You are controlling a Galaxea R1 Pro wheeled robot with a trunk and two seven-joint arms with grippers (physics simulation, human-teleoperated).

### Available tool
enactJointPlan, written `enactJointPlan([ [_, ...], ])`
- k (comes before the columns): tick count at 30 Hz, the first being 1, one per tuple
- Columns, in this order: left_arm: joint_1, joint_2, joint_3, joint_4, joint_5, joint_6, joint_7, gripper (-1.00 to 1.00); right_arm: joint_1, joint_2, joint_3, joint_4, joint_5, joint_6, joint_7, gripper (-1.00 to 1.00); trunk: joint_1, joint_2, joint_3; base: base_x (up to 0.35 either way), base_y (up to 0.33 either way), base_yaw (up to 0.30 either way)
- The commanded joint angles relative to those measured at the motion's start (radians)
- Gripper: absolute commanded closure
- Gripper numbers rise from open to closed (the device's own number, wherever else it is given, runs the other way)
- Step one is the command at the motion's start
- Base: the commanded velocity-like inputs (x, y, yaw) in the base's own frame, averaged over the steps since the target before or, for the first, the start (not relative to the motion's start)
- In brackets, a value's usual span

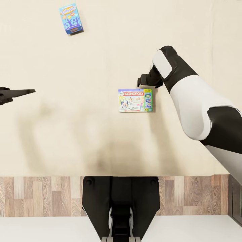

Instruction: Put all the toys in the child's room - the three board games (two on the bed and one on the table), the two jigsaw puzzles on the table, and the tennis ball on the table - inside the toy box on the table in the child's room.

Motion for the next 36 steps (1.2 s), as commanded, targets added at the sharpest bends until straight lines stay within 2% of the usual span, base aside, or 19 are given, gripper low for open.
enactJointPlan([
  [1, 0.000, 0.000, 0.000, 0.000, -0.001, 0.011, -0.004, -1.00, 0.000, 0.000, -0.002, -0.001, -0.009, 0.002, -0.010, -1.00, 0.001, -0.002, 0.000, 0.000, 0.000, 0.000],
  [36, 0.000, 0.000, -0.002, -0.003, -0.002, 0.011, -0.004, -1.00, 0.007, 0.000, 0.000, 0.001, -0.009, -0.007, -0.009, -1.00, 0.001, -0.002, 0.004, 0.000, 0.000, 0.000],
])
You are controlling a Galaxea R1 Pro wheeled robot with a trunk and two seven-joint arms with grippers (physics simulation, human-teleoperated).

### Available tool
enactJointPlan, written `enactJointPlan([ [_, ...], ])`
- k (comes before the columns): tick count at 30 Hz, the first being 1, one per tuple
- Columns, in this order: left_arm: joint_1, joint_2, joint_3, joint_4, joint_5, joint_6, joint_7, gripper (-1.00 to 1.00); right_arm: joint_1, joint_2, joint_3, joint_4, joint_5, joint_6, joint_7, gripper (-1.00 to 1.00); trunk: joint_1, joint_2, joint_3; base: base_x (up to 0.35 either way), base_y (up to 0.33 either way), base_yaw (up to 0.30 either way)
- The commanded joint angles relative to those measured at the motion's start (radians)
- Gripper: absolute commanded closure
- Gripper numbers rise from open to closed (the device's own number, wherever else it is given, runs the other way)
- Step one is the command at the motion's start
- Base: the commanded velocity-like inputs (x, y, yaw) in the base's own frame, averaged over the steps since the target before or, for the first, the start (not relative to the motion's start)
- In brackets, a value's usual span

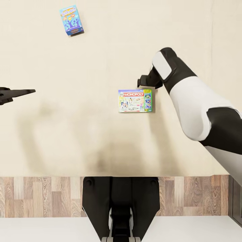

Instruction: Put all the toys in the child's room - the three board games (two on the bed and one on the table), the two jigsaw puzzles on the table, and the tennis ball on the table - inside the toy box on the table in the child's room.

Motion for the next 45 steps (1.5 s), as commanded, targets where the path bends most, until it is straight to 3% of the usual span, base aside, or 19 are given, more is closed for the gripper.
enactJointPlan([
  [1, 0.000, 0.000, 0.000, 0.000, -0.001, 0.011, -0.004, -1.00, 0.002, 0.000, -0.002, -0.001, -0.008, 0.001, -0.010, -1.00, 0.001, -0.002, -0.001, 0.000, 0.000, 0.000],
  [38, 0.000, 0.000, 0.000, 0.000, -0.001, 0.011, -0.004, -1.00, 0.018, 0.000, -0.001, 0.004, -0.008, -0.002, -0.011, -1.00, 0.001, -0.002, -0.001, 0.000, 0.000, 0.000],
  [45, 0.000, 0.000, 0.000, -0.002, -0.001, 0.011, -0.004, -1.00, 0.049, 0.000, -0.002, 0.007, -0.008, 0.007, -0.012, -1.00, 0.001, -0.002, -0.001, 0.000, 0.000, 0.000],
])
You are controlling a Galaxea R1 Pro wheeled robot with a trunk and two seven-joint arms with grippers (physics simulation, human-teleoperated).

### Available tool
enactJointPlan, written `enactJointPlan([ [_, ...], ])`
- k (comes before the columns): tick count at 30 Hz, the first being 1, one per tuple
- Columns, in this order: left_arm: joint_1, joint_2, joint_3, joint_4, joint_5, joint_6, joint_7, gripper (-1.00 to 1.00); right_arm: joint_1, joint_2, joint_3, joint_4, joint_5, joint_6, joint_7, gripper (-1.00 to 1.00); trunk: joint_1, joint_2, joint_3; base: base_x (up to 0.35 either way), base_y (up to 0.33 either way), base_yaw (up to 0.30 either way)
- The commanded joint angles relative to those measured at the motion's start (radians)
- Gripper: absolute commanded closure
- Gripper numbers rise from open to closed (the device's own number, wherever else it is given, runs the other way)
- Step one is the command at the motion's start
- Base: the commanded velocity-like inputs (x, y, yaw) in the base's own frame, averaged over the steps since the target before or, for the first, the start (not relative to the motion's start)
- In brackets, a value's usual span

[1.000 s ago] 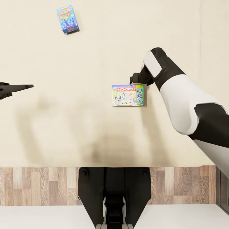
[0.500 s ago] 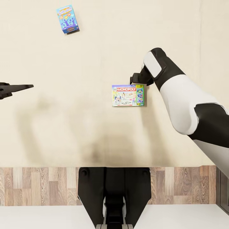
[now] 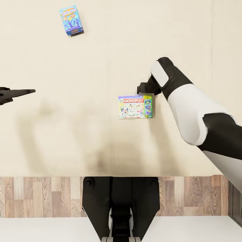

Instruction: Put all the toys in the child's room - the three board games (two on the bed and one on the table), the two jigsaw puzzles on the table, and the tennis ball on the table - inside the toy box on the table in the child's room.

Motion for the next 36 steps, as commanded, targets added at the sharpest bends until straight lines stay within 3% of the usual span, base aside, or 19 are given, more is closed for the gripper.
enactJointPlan([
  [1, 0.000, 0.000, 0.000, -0.002, -0.001, 0.011, -0.004, -1.00, 0.001, 0.000, -0.003, 0.000, -0.017, 0.003, -0.011, -1.00, 0.001, -0.001, -0.001, 0.000, 0.000, 0.000],
  [36, 0.000, 0.000, 0.001, -0.004, 0.000, 0.011, -0.004, -1.00, 0.003, 0.000, -0.001, 0.002, -0.016, 0.002, -0.011, -1.00, 0.001, -0.001, 0.003, 0.000, 0.000, 0.000],
])
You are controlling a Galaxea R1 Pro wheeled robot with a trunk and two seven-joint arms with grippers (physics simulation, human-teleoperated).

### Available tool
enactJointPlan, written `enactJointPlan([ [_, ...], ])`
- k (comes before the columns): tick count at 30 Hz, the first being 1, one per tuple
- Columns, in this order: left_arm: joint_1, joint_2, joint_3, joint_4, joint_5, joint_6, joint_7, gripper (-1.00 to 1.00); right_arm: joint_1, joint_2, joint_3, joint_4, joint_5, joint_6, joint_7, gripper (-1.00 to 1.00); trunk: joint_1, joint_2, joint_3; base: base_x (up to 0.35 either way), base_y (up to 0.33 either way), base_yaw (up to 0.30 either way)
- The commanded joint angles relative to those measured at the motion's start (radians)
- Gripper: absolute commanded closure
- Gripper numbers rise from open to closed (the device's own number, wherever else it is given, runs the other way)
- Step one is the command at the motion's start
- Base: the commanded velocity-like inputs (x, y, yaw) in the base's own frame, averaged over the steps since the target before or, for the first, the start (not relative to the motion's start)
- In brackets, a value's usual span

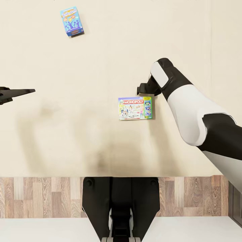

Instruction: Put all the toys in the child's room - the three board games (two on the bed and one on the table), the two jigsaw puzzles on the table, and the tennis ball on the table - inside the toy box on the table in the child's room.

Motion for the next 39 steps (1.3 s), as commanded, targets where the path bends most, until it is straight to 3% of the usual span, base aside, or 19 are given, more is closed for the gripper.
enactJointPlan([
  [1, 0.000, 0.000, 0.000, 0.000, -0.001, 0.011, -0.004, -1.00, 0.000, 0.000, -0.001, -0.001, -0.010, 0.002, -0.010, -1.00, 0.001, -0.002, 0.000, 0.000, 0.000, 0.000],
  [12, 0.000, 0.000, 0.000, 0.000, 0.000, 0.011, -0.004, -1.00, 0.006, 0.000, -0.001, -0.001, -0.012, 0.003, -0.010, -1.00, 0.001, -0.002, 0.014, 0.000, 0.000, 0.000],
  [39, 0.000, 0.000, 0.000, 0.000, 0.000, 0.011, -0.004, -1.00, 0.026, 0.000, -0.001, -0.001, -0.011, 0.001, -0.010, -1.00, 0.001, -0.002, 0.018, 0.000, 0.000, 0.000],
])
